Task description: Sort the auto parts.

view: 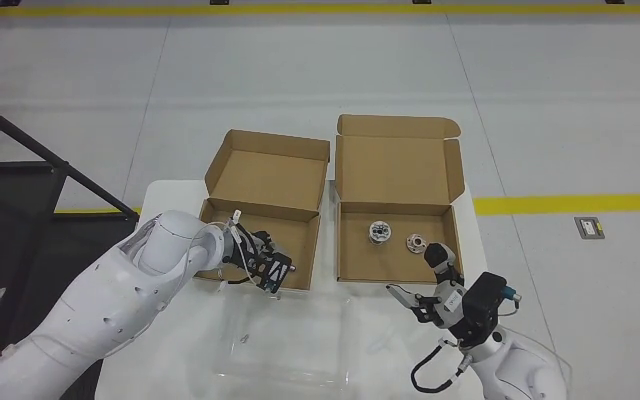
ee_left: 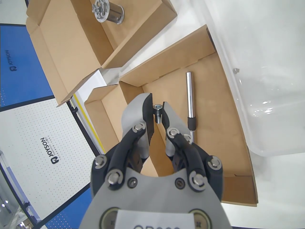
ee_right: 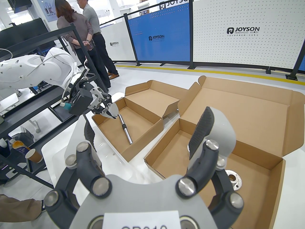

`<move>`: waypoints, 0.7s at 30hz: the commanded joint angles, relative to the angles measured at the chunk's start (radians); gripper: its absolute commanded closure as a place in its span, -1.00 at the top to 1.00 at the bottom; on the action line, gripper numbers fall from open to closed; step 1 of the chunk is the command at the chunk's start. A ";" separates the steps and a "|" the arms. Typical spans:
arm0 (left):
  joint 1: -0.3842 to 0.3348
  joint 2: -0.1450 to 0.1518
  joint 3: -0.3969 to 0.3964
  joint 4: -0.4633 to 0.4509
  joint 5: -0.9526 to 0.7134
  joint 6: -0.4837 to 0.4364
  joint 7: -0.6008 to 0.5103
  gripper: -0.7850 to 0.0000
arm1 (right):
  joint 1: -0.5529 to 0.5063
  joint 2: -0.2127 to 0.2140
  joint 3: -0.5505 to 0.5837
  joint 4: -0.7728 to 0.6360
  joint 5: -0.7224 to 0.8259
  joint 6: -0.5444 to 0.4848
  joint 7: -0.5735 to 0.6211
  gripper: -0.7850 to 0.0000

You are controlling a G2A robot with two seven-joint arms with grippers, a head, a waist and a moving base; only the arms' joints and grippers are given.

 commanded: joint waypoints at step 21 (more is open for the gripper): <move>0.044 -0.014 -0.006 0.037 0.027 -0.020 -0.132 -1.00 | 0.000 0.000 0.000 0.000 0.000 0.000 0.000 1.00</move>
